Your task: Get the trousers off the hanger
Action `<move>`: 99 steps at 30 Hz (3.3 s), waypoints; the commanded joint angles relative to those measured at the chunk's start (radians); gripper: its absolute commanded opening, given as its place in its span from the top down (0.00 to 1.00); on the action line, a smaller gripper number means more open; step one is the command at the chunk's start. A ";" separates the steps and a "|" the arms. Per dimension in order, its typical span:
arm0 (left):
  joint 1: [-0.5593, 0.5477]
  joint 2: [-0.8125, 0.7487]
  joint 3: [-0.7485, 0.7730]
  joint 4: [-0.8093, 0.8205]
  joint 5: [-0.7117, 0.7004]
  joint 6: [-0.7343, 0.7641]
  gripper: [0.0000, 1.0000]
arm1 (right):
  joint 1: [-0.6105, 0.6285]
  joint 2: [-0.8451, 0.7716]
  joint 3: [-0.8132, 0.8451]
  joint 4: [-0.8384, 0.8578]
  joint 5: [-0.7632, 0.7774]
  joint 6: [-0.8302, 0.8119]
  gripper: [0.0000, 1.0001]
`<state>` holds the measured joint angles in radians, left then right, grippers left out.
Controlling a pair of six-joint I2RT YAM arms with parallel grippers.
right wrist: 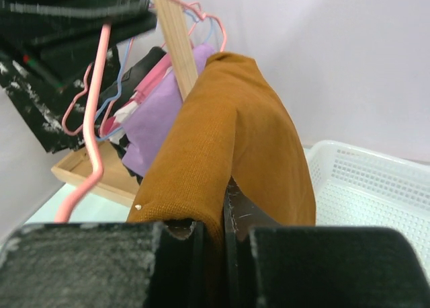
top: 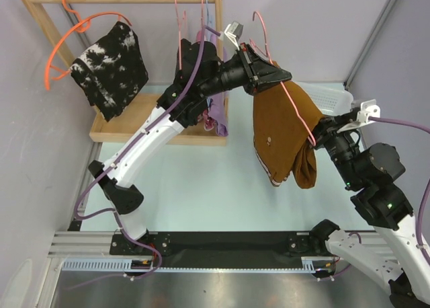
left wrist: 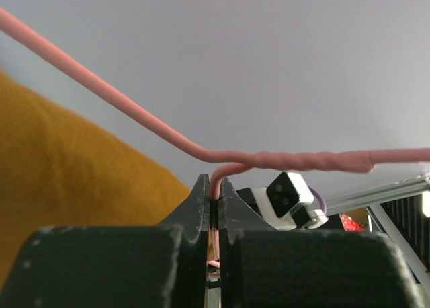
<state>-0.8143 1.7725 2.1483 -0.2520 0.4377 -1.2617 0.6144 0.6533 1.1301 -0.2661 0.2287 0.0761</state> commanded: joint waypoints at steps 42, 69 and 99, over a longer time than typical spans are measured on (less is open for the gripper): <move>-0.034 -0.100 0.010 -0.311 -0.057 0.337 1.00 | 0.001 0.077 0.375 -0.007 -0.140 -0.153 1.00; -0.045 -0.185 -0.347 -0.224 -0.063 0.355 1.00 | -0.001 0.141 0.588 0.091 -0.124 -0.147 1.00; -0.069 -0.452 -0.600 -0.354 -0.063 0.614 1.00 | 0.001 0.264 0.605 0.206 0.305 -0.383 1.00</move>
<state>-0.8772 1.3975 1.5616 -0.6106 0.3687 -0.7074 0.6144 0.9569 1.7306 -0.2985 0.4641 -0.2176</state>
